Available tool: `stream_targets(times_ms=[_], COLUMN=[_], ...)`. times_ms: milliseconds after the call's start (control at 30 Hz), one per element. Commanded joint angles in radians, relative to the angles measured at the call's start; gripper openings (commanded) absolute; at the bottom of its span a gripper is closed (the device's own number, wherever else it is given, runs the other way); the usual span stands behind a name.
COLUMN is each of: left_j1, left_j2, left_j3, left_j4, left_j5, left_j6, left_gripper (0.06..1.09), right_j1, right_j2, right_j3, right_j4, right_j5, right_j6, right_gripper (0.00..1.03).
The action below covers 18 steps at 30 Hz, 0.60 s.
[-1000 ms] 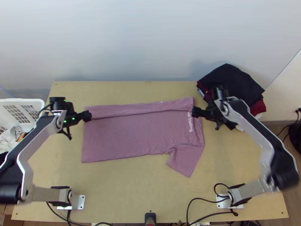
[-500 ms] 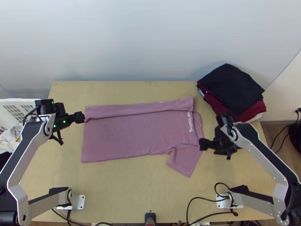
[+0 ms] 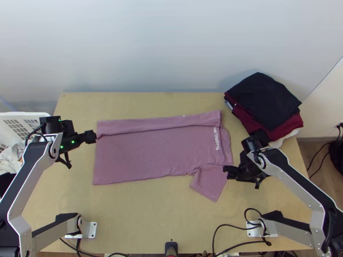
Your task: Fold the t-shirt
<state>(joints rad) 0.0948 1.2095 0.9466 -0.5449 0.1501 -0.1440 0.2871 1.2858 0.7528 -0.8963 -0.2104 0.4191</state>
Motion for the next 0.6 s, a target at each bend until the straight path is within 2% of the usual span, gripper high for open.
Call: stream_targets(times_ms=[0,167,267,567], left_j1=[0.005,0.010,0.011,0.013], left_j2=[-0.028,-0.034,-0.033,-0.027], left_j3=[-0.034,-0.040,-0.040,-0.037], left_j4=[-0.015,-0.015,-0.015,-0.013], left_j5=[0.009,0.009,0.009,0.009], left_j6=[0.014,0.014,0.014,0.014], left_gripper=[0.96,0.96,0.96,0.96], right_j1=[0.006,0.006,0.004,-0.011], right_j2=[0.030,0.056,0.063,0.112], right_j3=[-0.026,-0.038,-0.050,-0.058], right_j4=[0.030,0.077,0.125,0.163], right_j5=[-0.006,-0.006,-0.004,-0.004], right_j6=[0.010,0.004,0.003,-0.005], right_gripper=[0.52,0.52,0.35,0.35])
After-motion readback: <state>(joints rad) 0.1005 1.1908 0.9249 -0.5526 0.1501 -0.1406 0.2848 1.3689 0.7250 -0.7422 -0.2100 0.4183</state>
